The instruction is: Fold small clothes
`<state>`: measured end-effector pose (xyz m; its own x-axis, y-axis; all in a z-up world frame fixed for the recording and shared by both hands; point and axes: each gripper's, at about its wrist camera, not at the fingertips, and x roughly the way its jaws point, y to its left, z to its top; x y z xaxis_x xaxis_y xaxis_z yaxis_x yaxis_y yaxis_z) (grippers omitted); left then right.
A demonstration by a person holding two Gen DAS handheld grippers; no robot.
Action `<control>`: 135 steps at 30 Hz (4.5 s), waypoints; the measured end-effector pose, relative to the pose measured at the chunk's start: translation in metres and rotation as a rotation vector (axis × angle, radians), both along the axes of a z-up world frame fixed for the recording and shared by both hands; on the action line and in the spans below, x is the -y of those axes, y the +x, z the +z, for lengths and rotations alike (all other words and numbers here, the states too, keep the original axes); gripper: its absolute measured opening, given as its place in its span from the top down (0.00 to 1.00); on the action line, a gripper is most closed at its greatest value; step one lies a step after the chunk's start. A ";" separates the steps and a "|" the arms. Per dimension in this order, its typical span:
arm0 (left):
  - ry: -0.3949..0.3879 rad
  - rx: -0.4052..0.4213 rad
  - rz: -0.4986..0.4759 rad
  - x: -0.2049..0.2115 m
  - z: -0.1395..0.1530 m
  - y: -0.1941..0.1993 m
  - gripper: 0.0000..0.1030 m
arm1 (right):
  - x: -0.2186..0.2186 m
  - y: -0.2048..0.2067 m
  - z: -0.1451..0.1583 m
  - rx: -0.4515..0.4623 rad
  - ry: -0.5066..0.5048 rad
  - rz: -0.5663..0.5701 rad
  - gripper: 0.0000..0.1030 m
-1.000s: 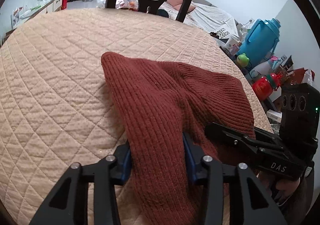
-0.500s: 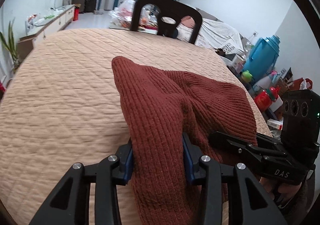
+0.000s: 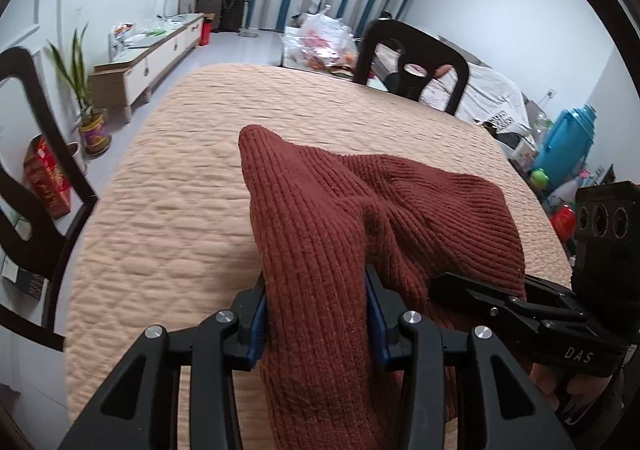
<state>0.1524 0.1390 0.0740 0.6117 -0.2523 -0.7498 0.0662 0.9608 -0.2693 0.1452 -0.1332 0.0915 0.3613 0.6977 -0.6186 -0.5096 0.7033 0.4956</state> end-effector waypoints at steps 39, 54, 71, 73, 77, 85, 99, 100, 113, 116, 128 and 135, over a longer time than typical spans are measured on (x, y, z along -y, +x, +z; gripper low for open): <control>0.077 -0.009 0.072 -0.053 -0.034 -0.009 0.34 | -0.030 -0.012 -0.027 0.060 -0.267 -0.056 0.42; 0.171 0.064 0.118 -0.045 -0.012 -0.095 0.24 | -0.037 -0.082 0.005 0.290 -0.402 -0.128 0.42; 0.276 0.012 0.159 -0.012 -0.051 -0.150 0.18 | -0.046 -0.150 -0.033 0.233 -0.549 -0.182 0.30; 0.287 0.005 0.161 -0.008 -0.055 -0.150 0.18 | -0.044 -0.150 -0.036 0.222 -0.567 -0.197 0.30; 0.297 -0.004 0.179 -0.007 -0.060 -0.150 0.18 | -0.040 -0.150 -0.043 0.195 -0.594 -0.234 0.30; 0.304 -0.009 0.189 -0.004 -0.070 -0.147 0.08 | -0.035 -0.149 -0.049 0.167 -0.610 -0.277 0.25; 0.277 0.010 0.198 -0.006 -0.073 -0.147 0.03 | -0.032 -0.149 -0.049 0.164 -0.589 -0.300 0.23; 0.278 0.010 0.198 -0.006 -0.073 -0.148 0.03 | -0.032 -0.149 -0.049 0.162 -0.587 -0.300 0.23; 0.279 0.011 0.198 -0.006 -0.073 -0.148 0.03 | -0.030 -0.148 -0.049 0.156 -0.574 -0.303 0.23; 0.279 0.011 0.198 -0.006 -0.073 -0.148 0.03 | -0.030 -0.148 -0.049 0.156 -0.574 -0.304 0.23; 0.279 0.011 0.198 -0.006 -0.073 -0.148 0.03 | -0.030 -0.148 -0.049 0.155 -0.573 -0.303 0.23; 0.278 0.011 0.199 -0.007 -0.073 -0.148 0.03 | -0.030 -0.148 -0.049 0.155 -0.573 -0.303 0.23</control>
<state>0.0046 0.1456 0.0006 0.6368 0.0859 -0.7663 -0.1281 0.9917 0.0048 -0.0027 -0.1034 0.0420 0.6045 0.1275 -0.7863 -0.2829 0.9571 -0.0623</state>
